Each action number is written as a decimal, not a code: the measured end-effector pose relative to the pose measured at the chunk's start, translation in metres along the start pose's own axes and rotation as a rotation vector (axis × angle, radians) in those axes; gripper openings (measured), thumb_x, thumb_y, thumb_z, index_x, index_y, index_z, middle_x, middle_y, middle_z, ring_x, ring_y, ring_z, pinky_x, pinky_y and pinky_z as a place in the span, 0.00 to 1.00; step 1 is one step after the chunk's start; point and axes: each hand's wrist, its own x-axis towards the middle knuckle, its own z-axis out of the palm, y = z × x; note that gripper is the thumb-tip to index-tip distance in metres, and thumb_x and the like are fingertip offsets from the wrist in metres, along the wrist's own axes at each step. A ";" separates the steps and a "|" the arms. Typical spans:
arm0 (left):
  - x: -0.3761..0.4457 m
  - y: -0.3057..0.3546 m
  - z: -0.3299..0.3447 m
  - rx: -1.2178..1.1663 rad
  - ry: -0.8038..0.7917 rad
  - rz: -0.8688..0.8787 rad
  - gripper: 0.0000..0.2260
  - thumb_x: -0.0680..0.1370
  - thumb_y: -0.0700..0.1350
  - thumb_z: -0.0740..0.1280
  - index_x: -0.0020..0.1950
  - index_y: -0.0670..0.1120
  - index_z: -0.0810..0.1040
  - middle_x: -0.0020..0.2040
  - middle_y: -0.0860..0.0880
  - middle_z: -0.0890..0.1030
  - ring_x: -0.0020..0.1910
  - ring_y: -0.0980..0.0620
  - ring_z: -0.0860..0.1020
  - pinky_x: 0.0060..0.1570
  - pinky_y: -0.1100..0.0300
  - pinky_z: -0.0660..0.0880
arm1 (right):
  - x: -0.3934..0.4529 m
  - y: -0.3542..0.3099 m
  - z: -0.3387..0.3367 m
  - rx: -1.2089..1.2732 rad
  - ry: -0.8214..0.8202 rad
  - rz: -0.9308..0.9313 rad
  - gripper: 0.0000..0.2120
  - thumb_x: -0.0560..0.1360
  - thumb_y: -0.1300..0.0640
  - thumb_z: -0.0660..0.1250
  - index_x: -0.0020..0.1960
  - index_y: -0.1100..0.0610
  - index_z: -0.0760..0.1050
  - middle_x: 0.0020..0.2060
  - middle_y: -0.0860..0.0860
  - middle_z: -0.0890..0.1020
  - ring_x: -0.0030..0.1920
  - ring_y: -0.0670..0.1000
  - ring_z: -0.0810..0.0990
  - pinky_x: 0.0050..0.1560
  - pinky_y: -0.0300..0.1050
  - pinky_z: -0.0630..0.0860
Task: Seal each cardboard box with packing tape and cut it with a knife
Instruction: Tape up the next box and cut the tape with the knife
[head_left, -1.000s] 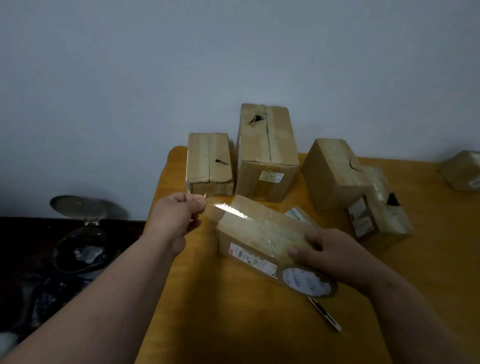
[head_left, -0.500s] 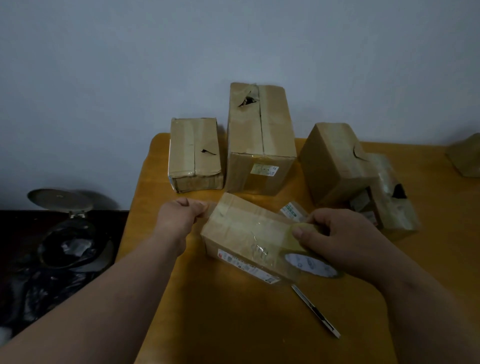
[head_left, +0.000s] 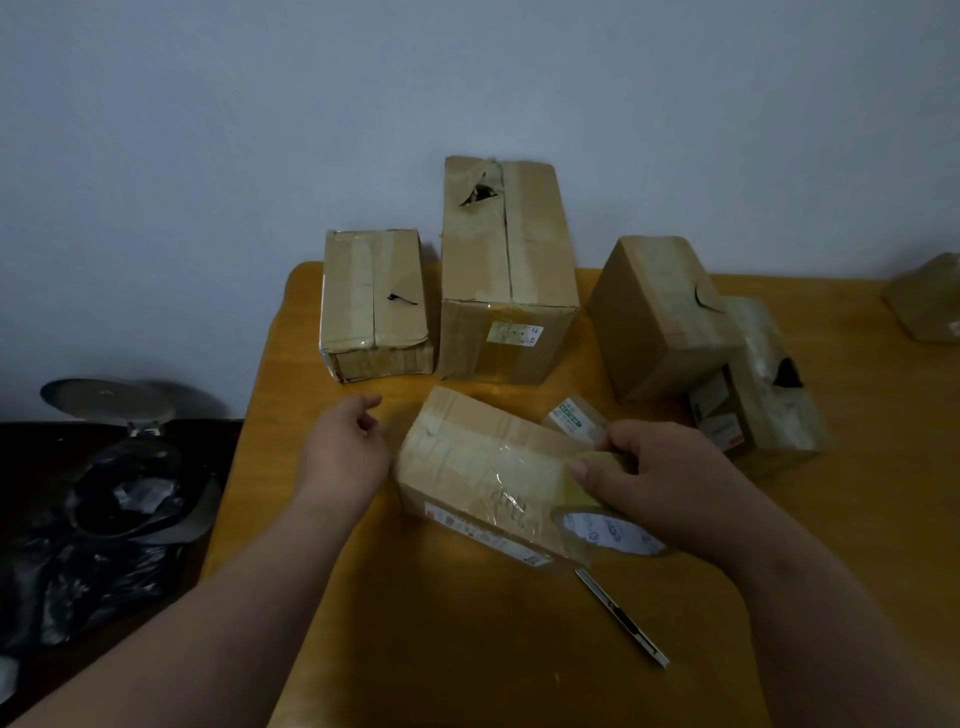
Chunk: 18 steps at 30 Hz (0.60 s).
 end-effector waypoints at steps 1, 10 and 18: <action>-0.003 0.001 0.000 -0.024 0.067 0.086 0.16 0.81 0.45 0.62 0.70 0.51 0.73 0.61 0.49 0.78 0.53 0.55 0.76 0.50 0.59 0.74 | 0.001 0.000 0.000 -0.001 0.003 -0.003 0.11 0.75 0.41 0.65 0.46 0.48 0.76 0.36 0.48 0.81 0.36 0.46 0.79 0.37 0.45 0.77; -0.033 -0.003 0.015 0.040 -0.314 0.263 0.31 0.79 0.61 0.57 0.79 0.61 0.47 0.76 0.49 0.66 0.70 0.47 0.69 0.66 0.48 0.71 | -0.008 0.022 -0.001 0.382 0.007 0.044 0.18 0.73 0.42 0.70 0.37 0.56 0.77 0.30 0.44 0.77 0.29 0.38 0.75 0.35 0.38 0.69; -0.051 -0.018 0.003 -0.042 -0.235 0.187 0.33 0.77 0.58 0.65 0.78 0.61 0.54 0.74 0.47 0.69 0.69 0.45 0.70 0.62 0.50 0.73 | -0.018 0.029 0.021 0.722 0.005 0.043 0.38 0.67 0.33 0.67 0.41 0.73 0.74 0.35 0.66 0.78 0.35 0.54 0.74 0.41 0.49 0.70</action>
